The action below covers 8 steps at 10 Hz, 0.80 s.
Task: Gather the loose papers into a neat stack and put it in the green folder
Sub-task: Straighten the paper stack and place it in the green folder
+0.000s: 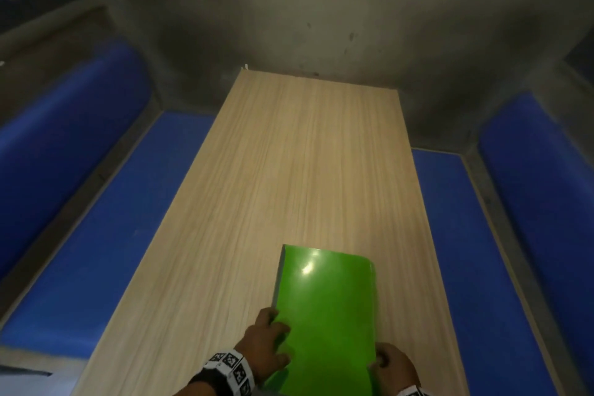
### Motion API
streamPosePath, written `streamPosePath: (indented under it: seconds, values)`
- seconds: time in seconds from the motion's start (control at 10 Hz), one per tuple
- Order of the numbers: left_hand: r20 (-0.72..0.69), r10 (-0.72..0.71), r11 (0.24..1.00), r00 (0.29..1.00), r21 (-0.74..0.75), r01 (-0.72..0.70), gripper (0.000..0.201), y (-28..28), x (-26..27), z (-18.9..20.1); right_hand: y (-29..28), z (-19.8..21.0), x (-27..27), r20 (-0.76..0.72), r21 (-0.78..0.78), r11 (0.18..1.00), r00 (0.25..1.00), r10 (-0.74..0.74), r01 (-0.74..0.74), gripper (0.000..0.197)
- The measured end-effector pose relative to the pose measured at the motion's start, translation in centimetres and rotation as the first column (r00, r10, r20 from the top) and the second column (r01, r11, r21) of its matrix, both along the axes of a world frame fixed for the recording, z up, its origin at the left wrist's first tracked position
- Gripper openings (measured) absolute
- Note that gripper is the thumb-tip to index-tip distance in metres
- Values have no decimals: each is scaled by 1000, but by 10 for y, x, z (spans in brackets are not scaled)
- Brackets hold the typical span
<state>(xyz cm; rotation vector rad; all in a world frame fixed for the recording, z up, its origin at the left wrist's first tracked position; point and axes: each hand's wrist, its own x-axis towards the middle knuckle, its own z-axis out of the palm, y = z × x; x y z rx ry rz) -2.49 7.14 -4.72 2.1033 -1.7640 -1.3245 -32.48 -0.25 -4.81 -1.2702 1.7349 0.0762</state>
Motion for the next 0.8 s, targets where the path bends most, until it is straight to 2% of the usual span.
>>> streamPosePath:
  seconds: [0.1, 0.2, 0.3, 0.4, 0.5, 0.6, 0.7, 0.8]
  values:
    - [-43, 166, 986, 985, 32, -165, 59, 17, 31, 4, 3, 4, 29, 20, 14, 1000, 1000, 24, -24, 17]
    - [-71, 296, 955, 952, 40, -294, 37, 38, 73, 4, 3, -6, 70, 180, 82, 996, 982, -50, 35, 22]
    - [-18, 416, 909, 909, 49, -415, 32, 59, 120, 3, 5, -9, 123, 177, 53, 983, 971, 163, -175, 21]
    - [58, 503, 863, 863, 34, -505, 31, 77, 165, 4, 9, -12, 176, 232, 126, 939, 930, 286, -320, 23]
    - [86, 595, 802, 799, 6, -597, 31, 91, 205, 1, 16, -2, 219, 292, 110, 845, 830, 476, -523, 17]
    - [74, 641, 767, 764, -19, -641, 30, 97, 231, -6, 22, 7, 251, 325, 83, 760, 738, 591, -645, 51]
    - [38, 650, 759, 759, 12, -651, 27, 98, 243, -11, 19, 18, 265, 401, 68, 744, 702, 589, -664, 68]
    - [-33, 721, 693, 692, 8, -721, 36, 100, 245, -27, 19, 14, 262, 379, 70, 786, 745, 549, -614, 54]
